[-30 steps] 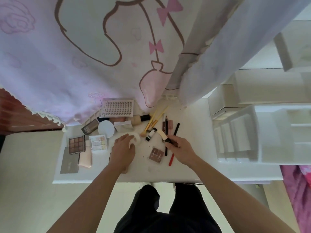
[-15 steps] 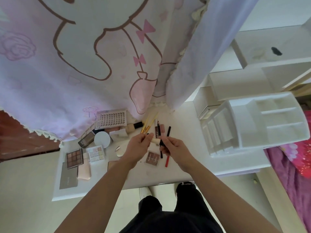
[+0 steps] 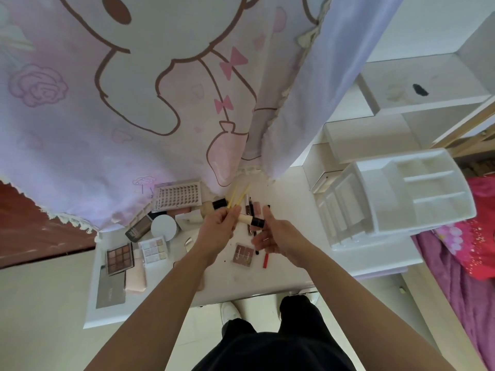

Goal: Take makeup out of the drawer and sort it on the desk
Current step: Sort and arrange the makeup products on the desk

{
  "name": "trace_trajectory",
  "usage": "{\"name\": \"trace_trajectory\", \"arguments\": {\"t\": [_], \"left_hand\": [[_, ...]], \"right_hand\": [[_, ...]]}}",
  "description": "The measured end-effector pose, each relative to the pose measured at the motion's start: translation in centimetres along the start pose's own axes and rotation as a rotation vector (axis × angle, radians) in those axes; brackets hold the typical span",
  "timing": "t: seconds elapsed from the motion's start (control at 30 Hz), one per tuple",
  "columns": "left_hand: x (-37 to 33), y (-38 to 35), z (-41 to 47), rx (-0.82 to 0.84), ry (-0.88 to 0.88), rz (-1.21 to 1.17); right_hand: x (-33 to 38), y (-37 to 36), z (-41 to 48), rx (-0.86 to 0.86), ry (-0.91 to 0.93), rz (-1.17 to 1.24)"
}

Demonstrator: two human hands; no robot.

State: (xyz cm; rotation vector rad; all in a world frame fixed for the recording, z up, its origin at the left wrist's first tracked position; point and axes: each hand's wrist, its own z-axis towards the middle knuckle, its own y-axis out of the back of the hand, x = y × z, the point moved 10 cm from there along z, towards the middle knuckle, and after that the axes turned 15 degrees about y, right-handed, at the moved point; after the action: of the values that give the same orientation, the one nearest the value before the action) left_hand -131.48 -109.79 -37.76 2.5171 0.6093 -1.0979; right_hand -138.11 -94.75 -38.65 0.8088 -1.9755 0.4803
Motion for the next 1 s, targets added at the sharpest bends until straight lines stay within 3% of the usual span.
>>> {"name": "trace_trajectory", "arguments": {"t": [0.17, 0.37, 0.5, 0.57, 0.67, 0.73, 1.0], "left_hand": [[-0.6, 1.1, -0.4, -0.023, -0.042, 0.037], [-1.0, 1.3, -0.9, -0.026, -0.047, 0.019], [-1.0, 1.5, -0.9, -0.03, -0.046, 0.003], [-0.9, 1.5, -0.8, -0.04, -0.046, 0.01], [-1.2, 1.3, -0.8, -0.046, -0.046, 0.024], [-1.4, 1.4, -1.0, -0.05, -0.045, 0.017], [-1.8, 1.8, -1.2, -0.068, 0.0, -0.029]], "right_hand": [[1.1, -0.2, 0.4, 0.044, 0.115, 0.159], [1.1, -1.8, -0.1, 0.124, 0.009, 0.133], [1.7, -1.1, 0.4, 0.072, 0.138, 0.237], [1.9, -1.2, 0.3, 0.063, 0.111, 0.285], [1.4, -1.5, 0.0, 0.097, 0.033, 0.169], [1.5, -1.1, 0.2, 0.074, 0.072, 0.147], [1.1, -0.1, 0.3, -0.008, 0.123, 0.325]]}}
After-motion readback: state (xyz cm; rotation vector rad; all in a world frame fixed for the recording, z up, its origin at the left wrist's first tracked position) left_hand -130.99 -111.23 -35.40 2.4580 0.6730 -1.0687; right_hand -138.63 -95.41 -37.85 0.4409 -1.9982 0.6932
